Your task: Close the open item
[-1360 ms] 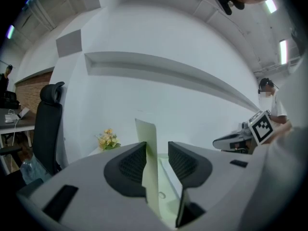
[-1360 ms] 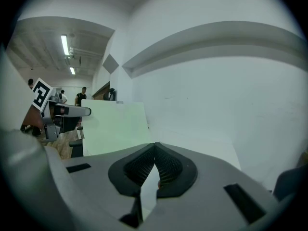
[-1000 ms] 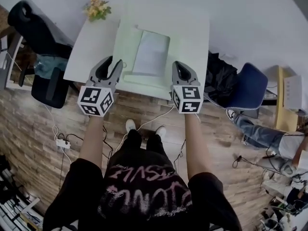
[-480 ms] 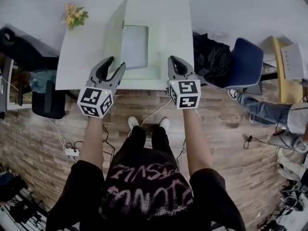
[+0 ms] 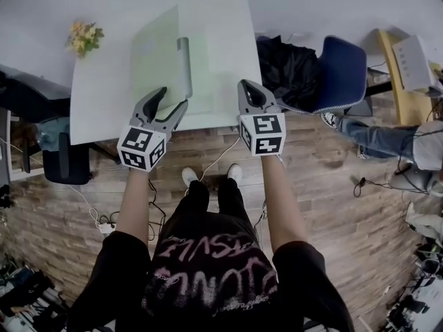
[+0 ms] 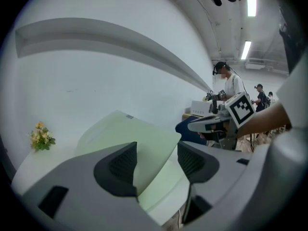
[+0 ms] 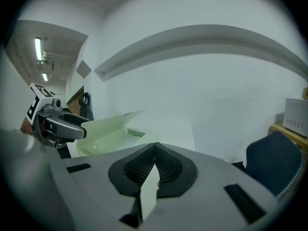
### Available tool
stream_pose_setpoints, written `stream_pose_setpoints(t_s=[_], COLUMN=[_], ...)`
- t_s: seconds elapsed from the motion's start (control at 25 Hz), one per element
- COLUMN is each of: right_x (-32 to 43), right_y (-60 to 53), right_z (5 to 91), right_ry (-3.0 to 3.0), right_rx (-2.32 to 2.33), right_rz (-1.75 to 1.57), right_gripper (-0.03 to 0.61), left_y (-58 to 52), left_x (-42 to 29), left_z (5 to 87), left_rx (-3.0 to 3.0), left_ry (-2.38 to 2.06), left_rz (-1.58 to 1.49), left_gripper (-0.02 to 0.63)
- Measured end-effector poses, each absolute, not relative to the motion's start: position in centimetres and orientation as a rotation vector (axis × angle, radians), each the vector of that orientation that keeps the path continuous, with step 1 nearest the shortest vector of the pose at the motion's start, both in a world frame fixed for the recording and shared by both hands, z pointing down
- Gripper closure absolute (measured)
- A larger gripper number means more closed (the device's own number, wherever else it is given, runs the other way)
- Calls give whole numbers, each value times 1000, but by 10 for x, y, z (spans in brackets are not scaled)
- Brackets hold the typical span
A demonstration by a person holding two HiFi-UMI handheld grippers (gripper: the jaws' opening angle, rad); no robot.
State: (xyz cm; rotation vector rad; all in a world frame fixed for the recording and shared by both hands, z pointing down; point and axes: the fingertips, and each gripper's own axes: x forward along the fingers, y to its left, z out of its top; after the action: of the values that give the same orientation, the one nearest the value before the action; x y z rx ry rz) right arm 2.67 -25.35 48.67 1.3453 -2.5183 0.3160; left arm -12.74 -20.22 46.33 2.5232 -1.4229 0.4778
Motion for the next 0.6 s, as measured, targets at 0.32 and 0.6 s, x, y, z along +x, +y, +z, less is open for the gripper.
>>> stream_pose_setpoints(t_s=[0.32,0.6], right_x=[49,58], right_y=[-253,-252], right_z=[501,511], right_ry=[-2477,-2443], right_rx=[1394,1422], right_rz=[353,379], right_gripper=[569,569], left_y=[-204,-211], left_x=[-103,-95], left_z=[494,517], left_rx=[2524,2462], left_ry=[-1296,-1246], left_rz=[560,537], left_gripper=[327,348])
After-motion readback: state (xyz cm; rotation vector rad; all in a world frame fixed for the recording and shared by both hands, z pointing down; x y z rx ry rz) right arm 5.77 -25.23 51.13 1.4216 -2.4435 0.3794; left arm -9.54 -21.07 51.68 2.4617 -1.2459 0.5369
